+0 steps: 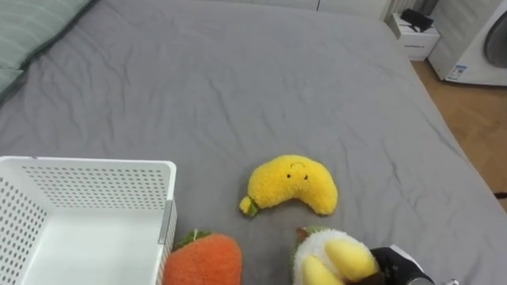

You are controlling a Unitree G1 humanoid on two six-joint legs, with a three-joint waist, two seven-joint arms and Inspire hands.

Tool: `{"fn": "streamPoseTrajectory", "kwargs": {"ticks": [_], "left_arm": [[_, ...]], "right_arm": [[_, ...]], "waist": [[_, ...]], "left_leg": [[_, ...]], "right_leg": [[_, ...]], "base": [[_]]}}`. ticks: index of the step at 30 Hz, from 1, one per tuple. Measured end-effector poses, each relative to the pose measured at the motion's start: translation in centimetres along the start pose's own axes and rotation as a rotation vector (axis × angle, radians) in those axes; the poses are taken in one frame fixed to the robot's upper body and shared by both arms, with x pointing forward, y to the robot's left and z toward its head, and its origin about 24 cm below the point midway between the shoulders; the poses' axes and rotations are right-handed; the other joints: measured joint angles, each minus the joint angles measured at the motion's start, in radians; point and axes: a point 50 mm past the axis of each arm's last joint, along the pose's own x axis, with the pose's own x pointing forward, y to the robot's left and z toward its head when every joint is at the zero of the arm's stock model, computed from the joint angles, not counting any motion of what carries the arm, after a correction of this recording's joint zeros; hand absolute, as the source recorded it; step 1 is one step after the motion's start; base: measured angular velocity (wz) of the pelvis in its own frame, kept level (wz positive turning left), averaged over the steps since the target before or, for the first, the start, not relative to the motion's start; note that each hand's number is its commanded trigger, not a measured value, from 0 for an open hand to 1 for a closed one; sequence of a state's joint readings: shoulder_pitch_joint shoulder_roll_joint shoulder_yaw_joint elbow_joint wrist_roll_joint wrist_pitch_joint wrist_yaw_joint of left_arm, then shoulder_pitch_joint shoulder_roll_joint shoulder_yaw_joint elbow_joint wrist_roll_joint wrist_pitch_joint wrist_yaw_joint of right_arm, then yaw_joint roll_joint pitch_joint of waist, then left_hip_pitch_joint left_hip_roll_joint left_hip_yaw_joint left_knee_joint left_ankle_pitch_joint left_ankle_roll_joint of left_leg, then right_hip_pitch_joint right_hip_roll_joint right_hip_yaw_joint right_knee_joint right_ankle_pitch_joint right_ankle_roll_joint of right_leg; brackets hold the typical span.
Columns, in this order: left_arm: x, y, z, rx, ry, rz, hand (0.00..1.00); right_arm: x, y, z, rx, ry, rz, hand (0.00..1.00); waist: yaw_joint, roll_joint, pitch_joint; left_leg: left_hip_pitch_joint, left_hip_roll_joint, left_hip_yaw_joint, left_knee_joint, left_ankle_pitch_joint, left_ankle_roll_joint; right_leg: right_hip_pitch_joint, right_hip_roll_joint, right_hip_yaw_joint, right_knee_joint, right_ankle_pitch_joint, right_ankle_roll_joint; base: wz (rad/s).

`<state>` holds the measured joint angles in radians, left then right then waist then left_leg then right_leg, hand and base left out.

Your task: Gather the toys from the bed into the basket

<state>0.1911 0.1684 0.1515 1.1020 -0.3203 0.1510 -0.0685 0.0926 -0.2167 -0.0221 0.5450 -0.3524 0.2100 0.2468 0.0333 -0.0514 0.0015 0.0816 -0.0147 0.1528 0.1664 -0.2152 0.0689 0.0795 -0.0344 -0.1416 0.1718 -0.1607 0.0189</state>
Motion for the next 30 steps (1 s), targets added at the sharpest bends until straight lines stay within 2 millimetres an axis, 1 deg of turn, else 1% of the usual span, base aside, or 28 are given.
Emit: {"fn": "streamPoseTrajectory", "kwargs": {"ticks": [3, 4, 5, 6, 8, 11, 14, 17, 21, 24, 27, 28, 30], "left_arm": [[0.0, 0.0, 0.1, 0.001, -0.005, 0.0, 0.0], [0.0, 0.0, 0.2, 0.003, -0.011, 0.002, 0.0], [0.0, 0.2, 0.2, 0.001, -0.012, 0.008, 0.0], [0.0, 0.2, 0.1, 0.001, -0.011, 0.011, 0.0], [0.0, 0.3, 0.1, 0.004, -0.011, 0.013, 0.0], [-0.1, 0.5, -0.1, 0.001, -0.009, 0.018, 0.0], [0.0, 0.5, -0.3, -0.003, -0.004, 0.022, 0.0], [0.0, 0.5, -0.2, -0.003, -0.007, 0.021, 0.0], [0.0, 0.4, -0.2, 0.006, -0.007, 0.019, 0.0], [0.0, 0.2, 0.0, 0.012, -0.011, 0.012, 0.0], [0.0, 0.1, 0.0, 0.014, -0.01, 0.009, 0.0], [0.0, 0.1, -0.3, 0.011, -0.002, 0.011, 0.0], [0.0, 0.1, -0.3, 0.011, -0.005, 0.012, 0.0]], "right_arm": [[-0.2, -0.6, 1.2, -0.002, -0.051, -0.035, 1.0], [-0.4, -1.0, 2.1, -0.002, -0.09, -0.049, 1.0], [-0.8, -1.6, 3.4, -0.004, -0.149, -0.071, 1.0], [-1.1, -2.0, 4.0, 0.001, -0.178, -0.084, 1.0], [-2.0, -3.5, 5.5, 0.071, -0.276, -0.133, 1.0], [-2.7, -4.5, 6.6, 0.103, -0.339, -0.177, 1.0], [-4.1, -5.7, 8.5, 0.096, -0.437, -0.243, 1.0], [-4.9, -6.1, 9.6, 0.09, -0.492, -0.271, 1.0], [-5.2, -6.4, 10.6, 0.083, -0.528, -0.28, 1.0], [-5.4, -6.7, 11.0, 0.062, -0.538, -0.286, 1.0], [-5.6, -6.8, 12.0, 0.048, -0.567, -0.281, 1.0], [-5.8, -6.9, 12.3, 0.049, -0.582, -0.283, 1.0], [-6.0, -6.8, 13.0, 0.037, -0.605, -0.28, 1.0]], "waist": [[-0.002, -0.003, -0.0009], [-0.003, -0.004, -0.0014], [-0.004, -0.005, -0.0009], [-0.006, -0.005, -0.0009], [-0.013, -0.008, -0.0028], [-0.017, -0.009, -0.0026], [-0.027, -0.005, -0.0004], [-0.027, -0.004, -0.0006], [-0.02, -0.003, -0.0012], [0.002, 0.0, -0.0017], [0.011, 0.004, -0.0011], [0.026, 0.005, -0.0001], [0.028, 0.003, 0.001]], "left_leg": [[-0.002, 0.0, -0.001, 0.001, 0.0, 0.0], [-0.005, 0.0, 0.0, 0.001, 0.0, 0.0], [-0.009, 0.0, 0.001, 0.002, 0.001, 0.0], [-0.009, 0.0, 0.001, 0.003, 0.001, 0.0], [-0.005, 0.0, 0.0, 0.004, 0.001, 0.0], [-0.005, 0.0, 0.001, 0.002, 0.001, 0.0], [-0.007, 0.0, 0.0, -0.003, 0.001, 0.0], [-0.005, 0.0, 0.0, -0.002, 0.001, 0.0], [-0.006, 0.0, 0.0, 0.0, 0.001, -0.001], [-0.005, 0.0, 0.0, 0.001, 0.001, -0.001], [-0.006, 0.0, -0.001, 0.001, 0.001, -0.001], [-0.006, 0.0, -0.002, 0.0, 0.001, -0.001], [-0.01, -0.001, -0.015, -0.001, 0.002, -0.001]], "right_leg": [[-0.002, -0.001, -0.003, 0.0, 0.0, 0.0], [-0.007, -0.001, -0.002, 0.002, 0.0, 0.0], [-0.012, -0.001, -0.001, 0.003, 0.0, 0.0], [-0.012, -0.001, -0.001, 0.003, 0.0, 0.0], [-0.009, -0.001, -0.001, 0.003, 0.0, 0.0], [-0.009, -0.001, -0.002, 0.003, 0.0, 0.0], [-0.012, -0.001, 0.001, 0.004, 0.0, 0.0], [-0.013, -0.001, 0.003, 0.004, 0.0, 0.0], [-0.012, -0.001, 0.001, 0.004, 0.0, 0.0], [-0.012, -0.001, 0.001, 0.004, 0.0, 0.0], [-0.012, -0.001, 0.0, 0.005, 0.0, 0.0], [-0.012, -0.002, -0.003, 0.007, 0.0, 0.0], [-0.012, -0.002, -0.014, 0.013, 0.0, 0.0]], "base": [[0.0], [0.0], [0.0], [0.0], [0.0], [0.0], [0.0], [0.0], [0.0], [0.0], [0.0], [0.08], [0.15]]}}
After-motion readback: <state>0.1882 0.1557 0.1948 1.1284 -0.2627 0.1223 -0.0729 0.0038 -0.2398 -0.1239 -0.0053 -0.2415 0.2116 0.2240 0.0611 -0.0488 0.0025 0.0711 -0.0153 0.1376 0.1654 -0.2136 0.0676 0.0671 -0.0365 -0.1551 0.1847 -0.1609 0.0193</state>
